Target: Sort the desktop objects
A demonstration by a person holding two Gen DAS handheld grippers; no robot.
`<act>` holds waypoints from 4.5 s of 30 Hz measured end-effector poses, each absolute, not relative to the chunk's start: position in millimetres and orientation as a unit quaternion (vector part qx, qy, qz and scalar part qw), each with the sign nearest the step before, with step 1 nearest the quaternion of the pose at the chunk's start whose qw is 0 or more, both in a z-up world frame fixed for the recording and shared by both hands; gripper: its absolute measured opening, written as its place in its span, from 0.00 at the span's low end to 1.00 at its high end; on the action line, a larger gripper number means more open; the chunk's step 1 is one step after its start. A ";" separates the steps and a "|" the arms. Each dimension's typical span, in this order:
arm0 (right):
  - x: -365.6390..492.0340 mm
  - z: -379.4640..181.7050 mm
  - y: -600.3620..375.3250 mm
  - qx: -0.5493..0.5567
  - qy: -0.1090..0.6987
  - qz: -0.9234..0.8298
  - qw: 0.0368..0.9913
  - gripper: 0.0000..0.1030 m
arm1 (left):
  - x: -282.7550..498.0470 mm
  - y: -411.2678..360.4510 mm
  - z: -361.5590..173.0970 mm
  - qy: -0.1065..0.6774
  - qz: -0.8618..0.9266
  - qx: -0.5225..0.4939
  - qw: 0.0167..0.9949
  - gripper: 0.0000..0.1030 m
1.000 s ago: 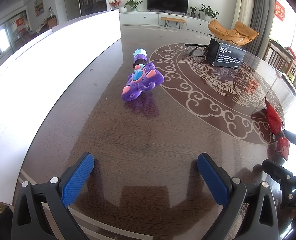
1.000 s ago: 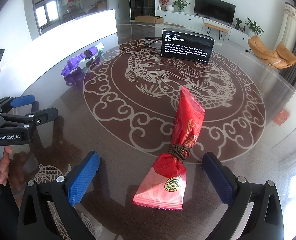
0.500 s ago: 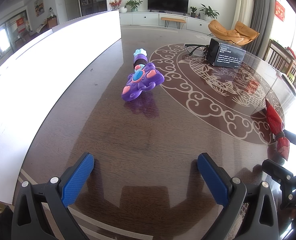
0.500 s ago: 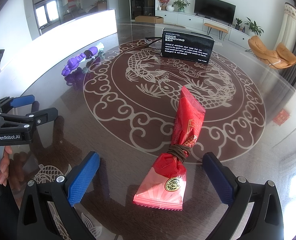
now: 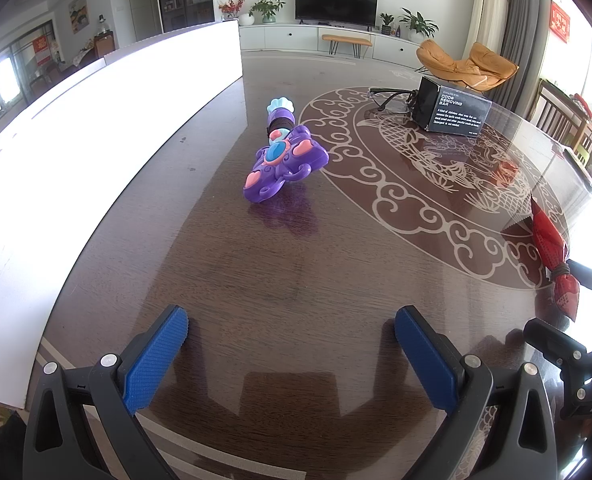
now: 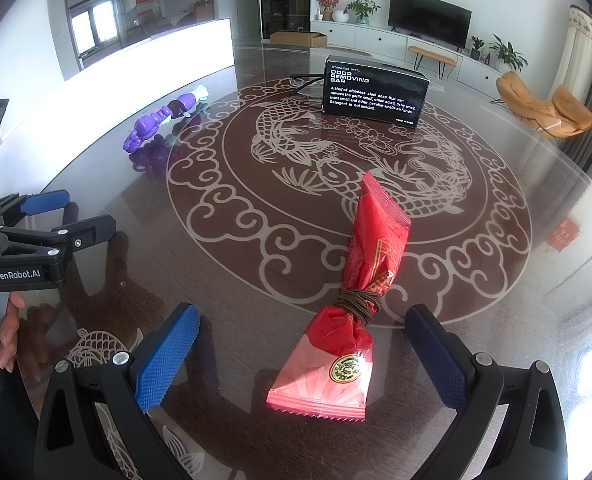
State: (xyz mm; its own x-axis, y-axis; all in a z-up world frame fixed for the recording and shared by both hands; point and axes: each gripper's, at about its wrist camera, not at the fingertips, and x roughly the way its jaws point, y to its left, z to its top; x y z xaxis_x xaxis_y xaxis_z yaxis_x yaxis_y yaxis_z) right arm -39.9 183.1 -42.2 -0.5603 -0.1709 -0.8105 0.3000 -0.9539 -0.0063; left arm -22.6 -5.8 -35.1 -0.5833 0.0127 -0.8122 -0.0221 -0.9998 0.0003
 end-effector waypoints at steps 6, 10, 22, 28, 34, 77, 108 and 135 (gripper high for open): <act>-39.9 -42.2 183.1 0.449 0.072 -0.880 0.134 1.00 | -22.4 -5.9 -35.1 0.005 0.890 -0.456 0.010 1.00; -39.9 -42.2 183.1 0.449 0.072 -0.880 0.134 1.00 | -22.3 -6.1 -35.2 0.005 0.890 -0.456 0.010 1.00; -39.8 -42.2 183.5 0.449 0.072 -0.880 0.134 1.00 | -22.1 -6.4 -35.2 0.005 0.890 -0.456 0.010 1.00; -39.7 -42.3 183.3 0.449 0.072 -0.880 0.134 1.00 | -22.0 -6.3 -35.3 0.005 0.890 -0.456 0.010 1.00; -39.6 -42.3 183.0 0.449 0.072 -0.880 0.134 1.00 | -22.0 -6.2 -35.3 0.005 0.890 -0.456 0.010 1.00; -40.2 -42.5 182.8 0.449 0.072 -0.880 0.134 1.00 | -22.0 -7.0 -35.2 0.005 0.890 -0.456 0.010 1.00; -40.3 -42.4 182.8 0.449 0.072 -0.880 0.134 1.00 | -21.9 -7.3 -35.1 0.005 0.890 -0.456 0.010 1.00; -40.6 -42.5 183.0 0.450 0.071 -0.880 0.134 1.00 | -20.3 -29.0 -21.1 -0.075 0.884 -0.461 0.035 1.00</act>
